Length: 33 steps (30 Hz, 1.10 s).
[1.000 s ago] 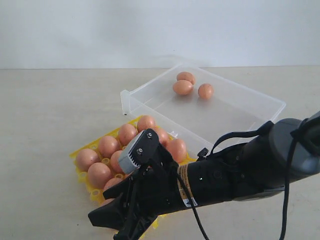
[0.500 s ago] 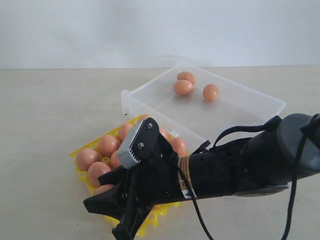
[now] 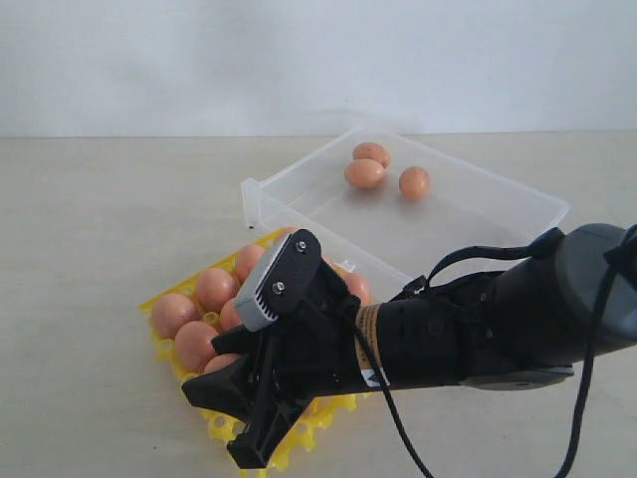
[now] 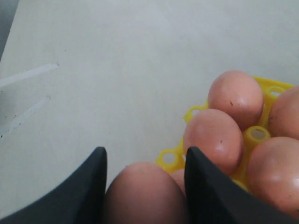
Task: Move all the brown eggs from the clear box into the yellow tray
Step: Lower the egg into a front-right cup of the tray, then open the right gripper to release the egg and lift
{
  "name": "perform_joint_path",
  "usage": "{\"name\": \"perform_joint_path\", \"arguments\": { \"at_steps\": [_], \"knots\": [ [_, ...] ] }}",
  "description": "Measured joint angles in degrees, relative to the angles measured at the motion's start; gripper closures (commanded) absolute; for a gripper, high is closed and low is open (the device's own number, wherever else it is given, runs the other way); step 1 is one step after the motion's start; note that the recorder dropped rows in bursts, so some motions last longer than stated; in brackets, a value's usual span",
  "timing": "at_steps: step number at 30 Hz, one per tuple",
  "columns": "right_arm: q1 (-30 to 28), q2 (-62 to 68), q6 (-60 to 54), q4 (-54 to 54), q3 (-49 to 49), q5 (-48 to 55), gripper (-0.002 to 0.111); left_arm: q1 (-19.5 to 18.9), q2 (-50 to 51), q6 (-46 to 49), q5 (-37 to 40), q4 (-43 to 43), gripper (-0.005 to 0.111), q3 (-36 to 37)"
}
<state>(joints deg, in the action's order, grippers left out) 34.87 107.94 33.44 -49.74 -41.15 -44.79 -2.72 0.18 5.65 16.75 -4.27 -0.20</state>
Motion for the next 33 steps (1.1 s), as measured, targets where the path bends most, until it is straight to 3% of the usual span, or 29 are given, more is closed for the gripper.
{"name": "perform_joint_path", "arguments": {
  "at_steps": [3, 5, 20, 26, 33],
  "knots": [
    [0.0, 0.0, 0.0, 0.1, 0.0, 0.0, 0.068, 0.0, 0.0, 0.0, 0.0, 0.0, 0.103, 0.0],
    [0.0, 0.0, -0.09, 0.1, 0.0, 0.0, 0.066, 0.0, 0.0, 0.0, 0.0, 0.0, 0.103, 0.0],
    [0.0, 0.0, 7.97, 0.46, -0.1, -0.02, 0.066, 0.0, 0.0, 0.0, 0.0, 0.0, 0.103, 0.0],
    [0.0, 0.0, 14.07, -7.39, -0.49, 0.19, 0.066, 0.0, 0.0, 0.0, 0.0, 0.0, 0.103, 0.0],
    [0.0, 0.0, 14.75, -8.36, -0.49, 1.25, 0.066, 0.0, 0.0, 0.0, 0.0, 0.0, 0.103, 0.0]
  ]
}}
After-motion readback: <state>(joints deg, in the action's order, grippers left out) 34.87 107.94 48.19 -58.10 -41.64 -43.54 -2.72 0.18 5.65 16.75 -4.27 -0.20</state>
